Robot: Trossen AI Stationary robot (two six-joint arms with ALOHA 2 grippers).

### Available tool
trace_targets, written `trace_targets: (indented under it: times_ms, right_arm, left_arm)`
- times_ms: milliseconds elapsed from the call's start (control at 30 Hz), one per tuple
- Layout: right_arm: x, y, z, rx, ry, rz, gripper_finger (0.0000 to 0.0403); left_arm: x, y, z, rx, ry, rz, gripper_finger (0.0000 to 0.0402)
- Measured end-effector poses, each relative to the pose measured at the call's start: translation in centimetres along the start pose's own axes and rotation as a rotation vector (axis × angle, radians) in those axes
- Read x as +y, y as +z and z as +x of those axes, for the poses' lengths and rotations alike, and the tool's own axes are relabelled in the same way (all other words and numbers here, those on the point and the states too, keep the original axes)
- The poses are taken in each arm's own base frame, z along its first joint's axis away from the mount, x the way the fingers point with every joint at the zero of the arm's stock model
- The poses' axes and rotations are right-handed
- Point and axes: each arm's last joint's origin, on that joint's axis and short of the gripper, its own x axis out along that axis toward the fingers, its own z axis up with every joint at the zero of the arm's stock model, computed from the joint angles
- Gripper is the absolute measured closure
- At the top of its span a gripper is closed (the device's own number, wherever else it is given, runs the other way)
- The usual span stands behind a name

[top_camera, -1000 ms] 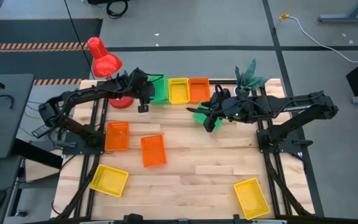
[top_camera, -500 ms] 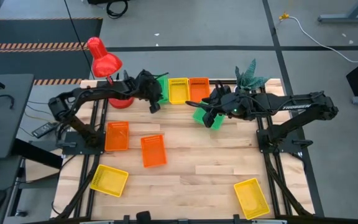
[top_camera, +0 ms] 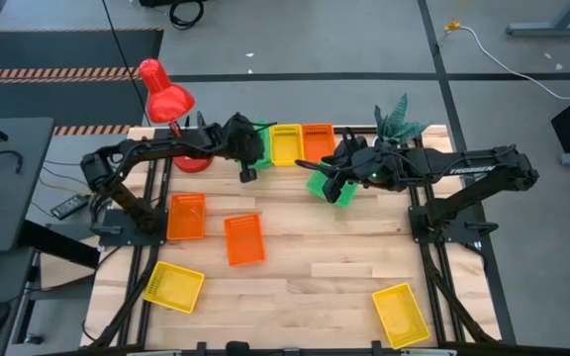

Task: Stack baskets by color
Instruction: Stack the bottom green bin on top of the top green bin, then stack the bottom right yellow bin on top of the top yellow bin

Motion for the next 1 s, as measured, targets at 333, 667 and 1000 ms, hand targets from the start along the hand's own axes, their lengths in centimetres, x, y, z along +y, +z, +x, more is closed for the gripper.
trace_targets:
  times_ms: [333,667,1000]
  right_arm:
    - [0.0,0.0,0.0,0.001,-0.001,-0.004,0.0282]
    - [0.0,-0.1,0.0,0.012,0.013,-0.004,0.0282]
    - [-1.0,-2.6,-0.3,0.349,0.077,-0.006,0.0282]
  left_arm:
    - [0.2,0.6,-0.2,0.088,-0.054,0.036,0.0395]
    - [0.0,0.3,1.8,0.098,-0.053,0.024,0.0304]
    - [0.5,3.0,-5.0,0.135,-0.078,-0.2,0.0206]
